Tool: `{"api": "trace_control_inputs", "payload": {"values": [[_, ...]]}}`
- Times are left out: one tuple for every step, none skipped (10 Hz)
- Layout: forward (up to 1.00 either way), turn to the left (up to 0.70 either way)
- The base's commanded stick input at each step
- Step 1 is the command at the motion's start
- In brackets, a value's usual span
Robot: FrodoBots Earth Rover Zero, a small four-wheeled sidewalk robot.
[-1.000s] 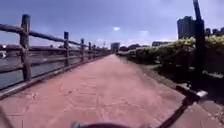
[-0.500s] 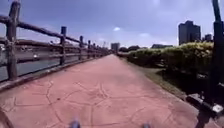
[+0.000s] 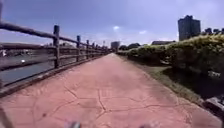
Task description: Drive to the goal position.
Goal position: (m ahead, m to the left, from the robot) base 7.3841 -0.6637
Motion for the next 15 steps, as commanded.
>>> {"api": "trace_control_inputs", "payload": {"values": [[0.70, 0.00], [0.70, 0.00], [0.70, 0.00], [0.70, 0.00], [0.70, 0.00], [0.70, 0.00], [0.70, 0.00], [0.70, 0.00], [0.70, 0.00], [0.70, 0.00], [0.70, 0.00], [0.70, 0.00], [0.70, 0.00], [0.70, 0.00], [0.70, 0.00]]}}
